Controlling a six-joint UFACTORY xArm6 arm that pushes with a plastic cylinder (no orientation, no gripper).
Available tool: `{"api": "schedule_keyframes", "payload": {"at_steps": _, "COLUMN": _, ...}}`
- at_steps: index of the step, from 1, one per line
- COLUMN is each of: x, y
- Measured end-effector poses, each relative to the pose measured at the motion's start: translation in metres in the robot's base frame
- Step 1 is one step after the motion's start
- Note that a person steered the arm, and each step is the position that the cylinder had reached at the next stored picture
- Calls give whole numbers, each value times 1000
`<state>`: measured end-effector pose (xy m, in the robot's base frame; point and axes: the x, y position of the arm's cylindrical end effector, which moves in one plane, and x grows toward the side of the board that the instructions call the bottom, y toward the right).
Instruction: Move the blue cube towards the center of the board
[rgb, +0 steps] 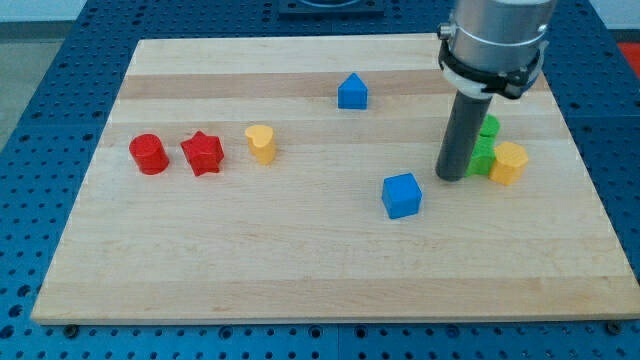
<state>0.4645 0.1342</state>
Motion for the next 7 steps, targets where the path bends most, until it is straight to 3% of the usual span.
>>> {"api": "schedule_keyframes", "payload": {"at_steps": 3, "x": 42, "y": -8}}
{"api": "schedule_keyframes", "payload": {"at_steps": 7, "x": 42, "y": -104}}
